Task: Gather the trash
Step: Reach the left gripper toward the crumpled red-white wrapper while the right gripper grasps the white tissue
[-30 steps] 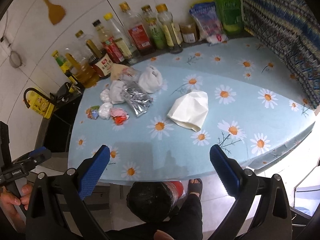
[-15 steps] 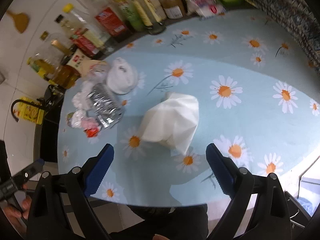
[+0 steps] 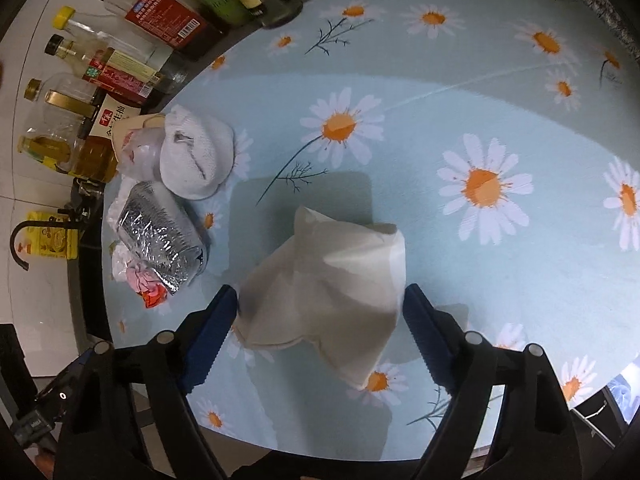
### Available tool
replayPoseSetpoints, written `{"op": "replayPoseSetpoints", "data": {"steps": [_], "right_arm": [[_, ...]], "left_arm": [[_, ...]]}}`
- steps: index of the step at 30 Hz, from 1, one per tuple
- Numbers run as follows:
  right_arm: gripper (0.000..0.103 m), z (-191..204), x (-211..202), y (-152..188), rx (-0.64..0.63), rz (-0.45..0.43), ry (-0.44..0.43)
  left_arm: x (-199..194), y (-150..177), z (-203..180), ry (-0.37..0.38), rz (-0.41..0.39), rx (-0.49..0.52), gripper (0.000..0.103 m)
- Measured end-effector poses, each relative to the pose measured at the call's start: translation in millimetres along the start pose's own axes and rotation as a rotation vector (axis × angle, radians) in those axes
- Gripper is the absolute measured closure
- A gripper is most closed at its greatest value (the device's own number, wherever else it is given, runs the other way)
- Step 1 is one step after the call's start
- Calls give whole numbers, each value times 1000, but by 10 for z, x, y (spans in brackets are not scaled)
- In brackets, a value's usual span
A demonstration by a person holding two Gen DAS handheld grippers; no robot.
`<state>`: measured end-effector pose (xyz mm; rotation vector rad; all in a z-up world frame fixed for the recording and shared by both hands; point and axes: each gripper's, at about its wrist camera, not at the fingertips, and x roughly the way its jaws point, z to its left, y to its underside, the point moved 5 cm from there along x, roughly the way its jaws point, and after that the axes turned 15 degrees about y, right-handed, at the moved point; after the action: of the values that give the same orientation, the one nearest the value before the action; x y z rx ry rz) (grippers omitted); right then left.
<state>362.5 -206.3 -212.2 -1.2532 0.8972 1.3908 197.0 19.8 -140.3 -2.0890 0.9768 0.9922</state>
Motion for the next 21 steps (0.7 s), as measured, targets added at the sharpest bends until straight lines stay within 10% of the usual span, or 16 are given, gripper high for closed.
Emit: {"op": "replayPoseSetpoints", "data": {"steps": [21], "right_arm": [[22, 97, -356, 41, -79, -80, -45]], "left_arm": [[366, -241, 77, 0, 41, 34, 8]]}}
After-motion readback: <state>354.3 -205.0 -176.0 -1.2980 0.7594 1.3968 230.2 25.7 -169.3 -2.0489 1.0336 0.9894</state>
